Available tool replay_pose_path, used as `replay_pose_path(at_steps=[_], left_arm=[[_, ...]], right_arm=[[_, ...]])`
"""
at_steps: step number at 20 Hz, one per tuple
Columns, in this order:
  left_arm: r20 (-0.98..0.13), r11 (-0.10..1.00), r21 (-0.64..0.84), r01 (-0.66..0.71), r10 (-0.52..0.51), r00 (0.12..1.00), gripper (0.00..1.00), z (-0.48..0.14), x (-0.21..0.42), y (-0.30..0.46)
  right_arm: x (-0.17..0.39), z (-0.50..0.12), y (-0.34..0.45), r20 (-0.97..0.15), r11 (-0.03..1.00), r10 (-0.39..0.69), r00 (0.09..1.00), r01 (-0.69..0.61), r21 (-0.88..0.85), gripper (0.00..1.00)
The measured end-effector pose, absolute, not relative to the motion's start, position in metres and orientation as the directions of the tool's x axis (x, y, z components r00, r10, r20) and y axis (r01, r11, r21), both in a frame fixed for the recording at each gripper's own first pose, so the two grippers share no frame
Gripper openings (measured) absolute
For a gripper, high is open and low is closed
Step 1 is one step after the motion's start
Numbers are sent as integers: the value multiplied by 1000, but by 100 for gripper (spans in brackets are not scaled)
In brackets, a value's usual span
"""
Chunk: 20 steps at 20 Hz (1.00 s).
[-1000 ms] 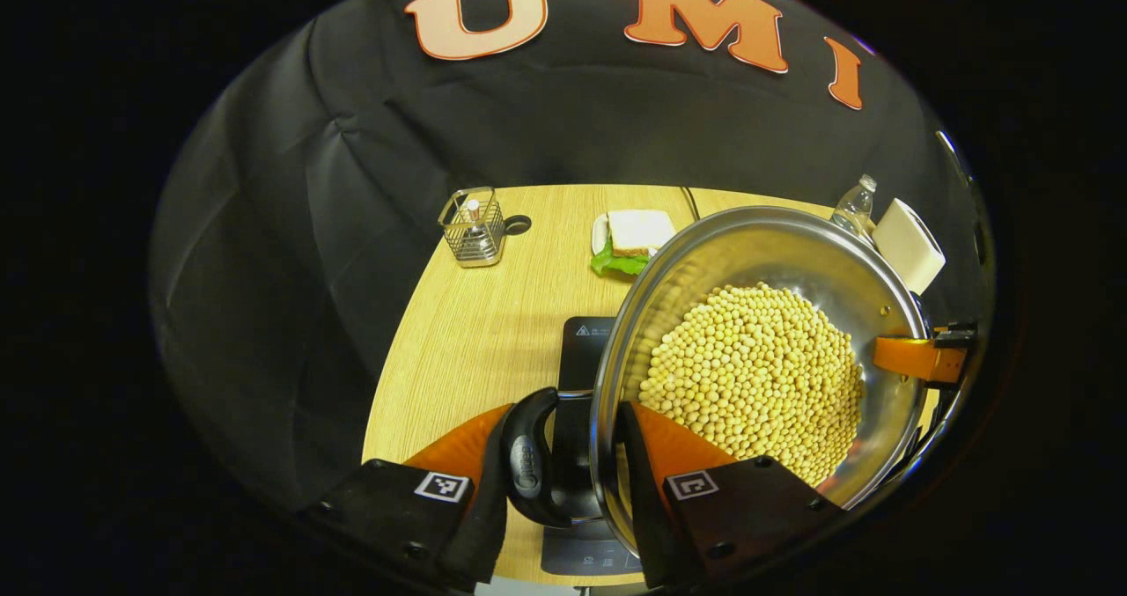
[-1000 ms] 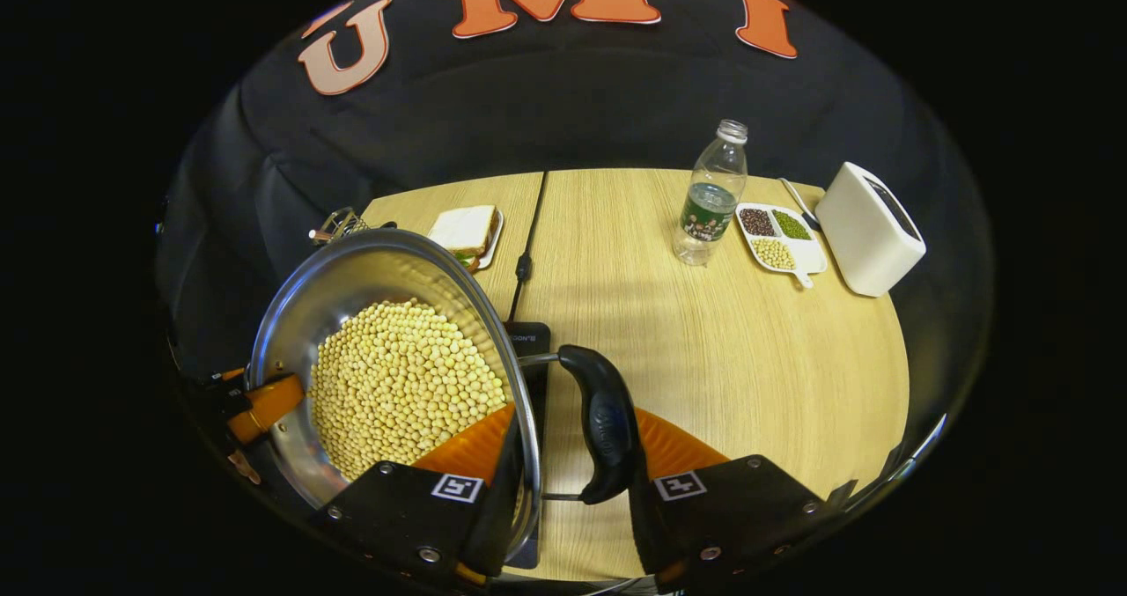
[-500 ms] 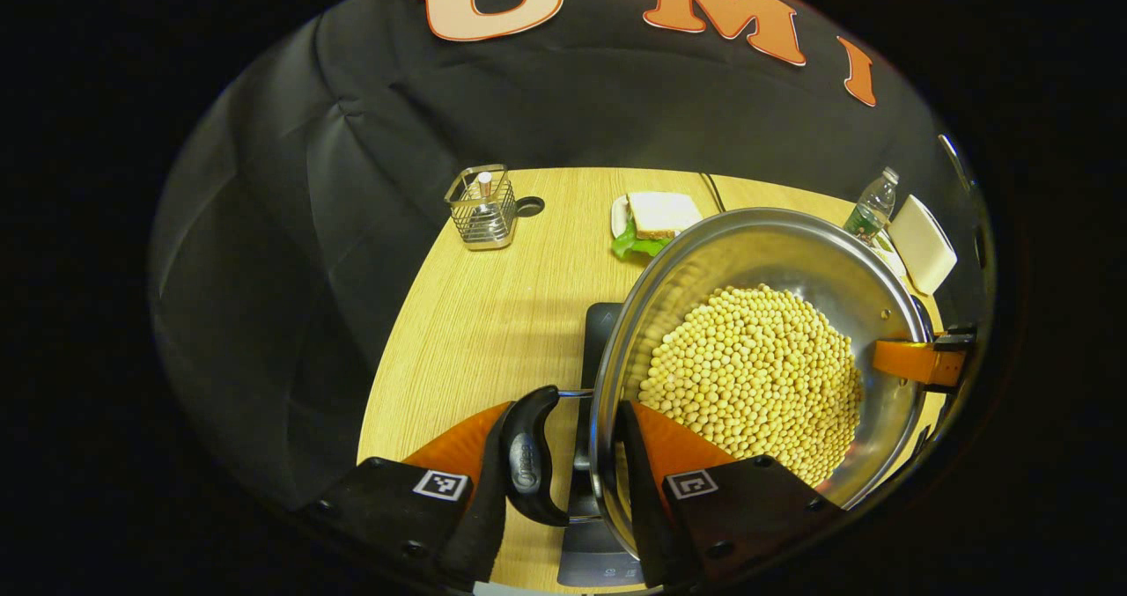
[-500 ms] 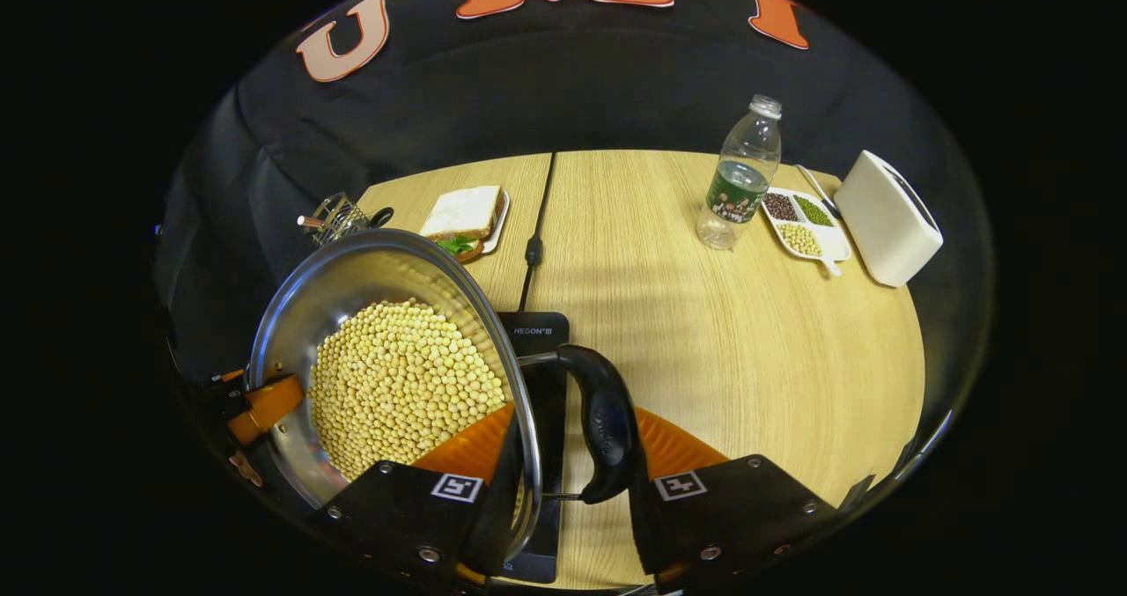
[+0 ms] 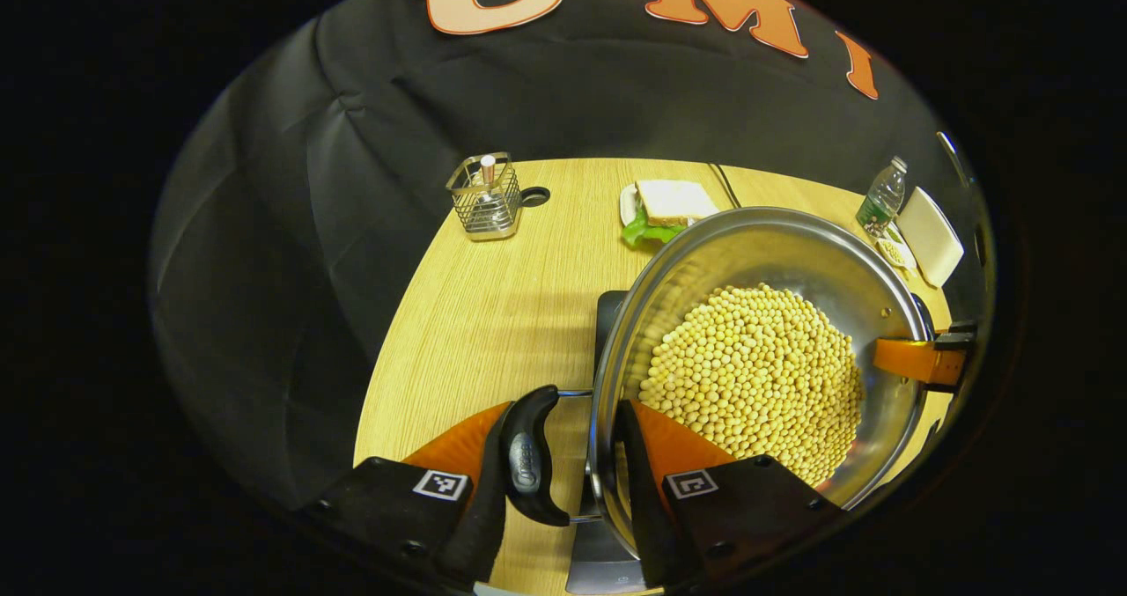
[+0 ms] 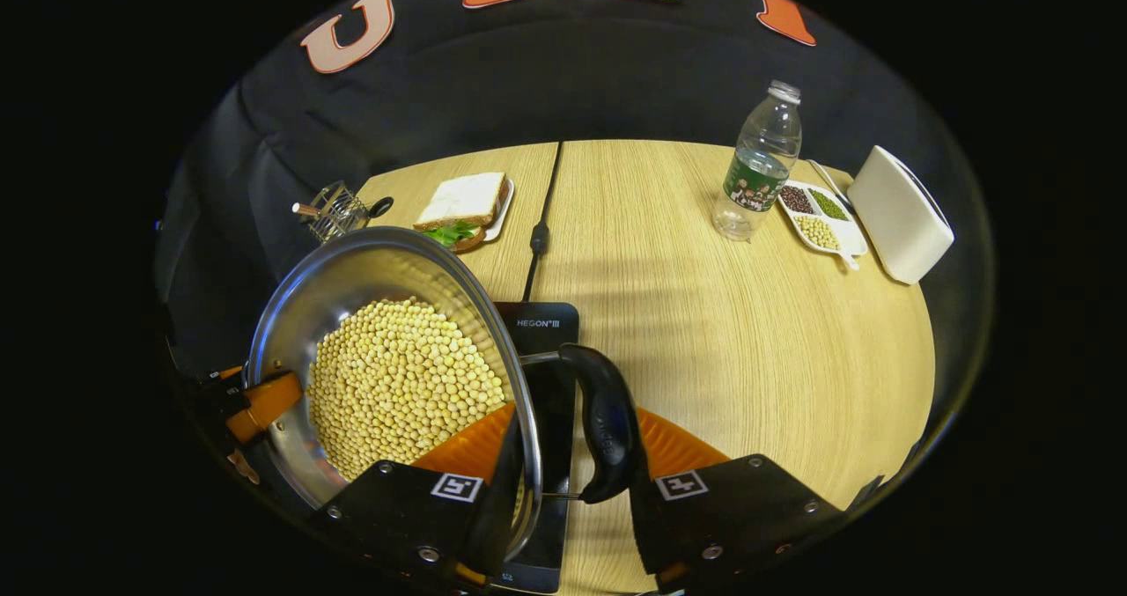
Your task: First push the handle of the pot to place it horizontally, then grasp the pot with both hands and set it on the induction cooktop.
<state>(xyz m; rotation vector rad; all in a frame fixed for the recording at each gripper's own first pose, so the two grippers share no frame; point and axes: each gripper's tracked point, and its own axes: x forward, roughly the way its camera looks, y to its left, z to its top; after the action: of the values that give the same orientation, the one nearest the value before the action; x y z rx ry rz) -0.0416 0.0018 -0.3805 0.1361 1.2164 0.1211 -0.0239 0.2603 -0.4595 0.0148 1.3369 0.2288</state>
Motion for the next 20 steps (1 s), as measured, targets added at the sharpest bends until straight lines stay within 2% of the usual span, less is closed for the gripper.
replay_pose_path(at_steps=[3, 4, 5, 12, 16, 18, 19, 20], left_arm=[[-924, 986, 168, -20, 164, 346, 67, -382, -38, 3], [-923, 985, 170, -21, 167, 348, 67, -383, -38, 4], [-921, 985, 170, -19, 166, 351, 69, -382, -39, 4], [-911, 985, 173, -17, 167, 377, 75, -380, -38, 6], [-895, 981, 192, 8, 172, 412, 80, -371, -38, 7], [-854, 969, 246, 11, 212, 475, 82, -351, -29, 12], [-823, 958, 286, 4, 243, 514, 84, -333, -24, 13], [-785, 949, 316, -7, 266, 560, 80, -313, -17, 15]], right_arm=[[-24, -470, 265, -962, 977, 169, 215, -165, 134, 59], [-24, -470, 266, -961, 977, 170, 218, -169, 134, 55], [-25, -467, 264, -960, 976, 173, 221, -169, 137, 60], [-28, -470, 266, -958, 973, 166, 233, -196, 120, 64], [-30, -467, 270, -951, 959, 176, 254, -260, 108, 75], [-30, -462, 269, -945, 954, 197, 262, -272, 123, 83], [-27, -456, 267, -937, 954, 208, 281, -270, 131, 80], [-22, -448, 267, -925, 954, 223, 307, -265, 142, 88]])
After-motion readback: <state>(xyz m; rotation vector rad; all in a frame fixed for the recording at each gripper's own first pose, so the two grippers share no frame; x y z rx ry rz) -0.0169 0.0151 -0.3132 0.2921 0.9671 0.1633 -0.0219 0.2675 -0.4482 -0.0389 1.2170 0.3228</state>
